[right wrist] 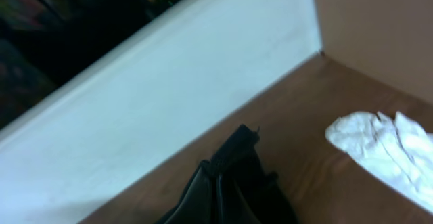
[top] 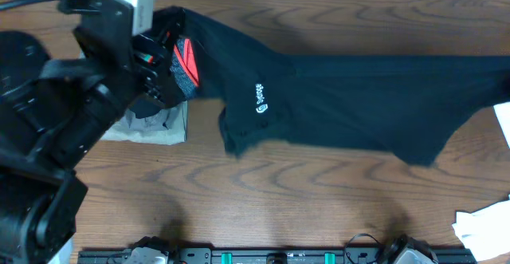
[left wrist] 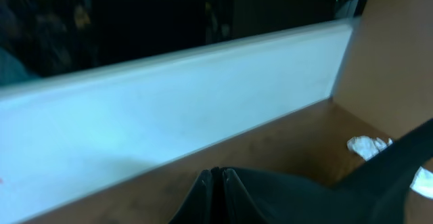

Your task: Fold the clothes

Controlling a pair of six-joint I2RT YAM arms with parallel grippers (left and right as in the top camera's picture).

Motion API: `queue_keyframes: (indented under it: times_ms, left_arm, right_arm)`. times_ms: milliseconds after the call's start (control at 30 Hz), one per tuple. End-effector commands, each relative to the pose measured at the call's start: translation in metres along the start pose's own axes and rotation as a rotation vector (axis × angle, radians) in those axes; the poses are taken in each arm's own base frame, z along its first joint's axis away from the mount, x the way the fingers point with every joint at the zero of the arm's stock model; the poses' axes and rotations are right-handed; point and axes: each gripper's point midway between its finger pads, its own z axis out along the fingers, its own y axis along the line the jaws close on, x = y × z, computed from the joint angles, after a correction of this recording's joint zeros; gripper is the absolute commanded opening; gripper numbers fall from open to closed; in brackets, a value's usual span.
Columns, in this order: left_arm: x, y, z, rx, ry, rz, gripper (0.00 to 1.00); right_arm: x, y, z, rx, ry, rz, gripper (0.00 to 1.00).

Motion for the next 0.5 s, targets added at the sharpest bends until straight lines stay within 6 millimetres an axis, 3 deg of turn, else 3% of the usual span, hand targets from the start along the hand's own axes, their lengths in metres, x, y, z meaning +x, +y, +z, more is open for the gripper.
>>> queue_keyframes:
  times_ms: [0,167,300,367,467]
  left_arm:
    - [-0.019,0.004,-0.008,-0.034,-0.063,0.033,0.06]
    - [-0.031,0.006,-0.019,-0.061,-0.106,0.042,0.06]
    - [-0.029,0.003,-0.029,-0.060,-0.104,0.038,0.06]
    - [-0.025,0.003,-0.028,-0.061,-0.088,0.035,0.06]
    - [-0.018,0.020,-0.006,-0.121,-0.048,0.028,0.06]
  right_arm:
    - [-0.019,0.011,-0.010,-0.020,-0.026,-0.022,0.01]
    - [-0.030,0.022,-0.025,-0.024,-0.037,-0.045,0.01]
    - [-0.029,0.022,-0.028,-0.017,-0.022,-0.040,0.01]
    - [-0.024,0.019,-0.024,-0.006,0.004,-0.031,0.01]
    - [-0.017,0.011,-0.005,0.011,0.055,-0.017,0.01]
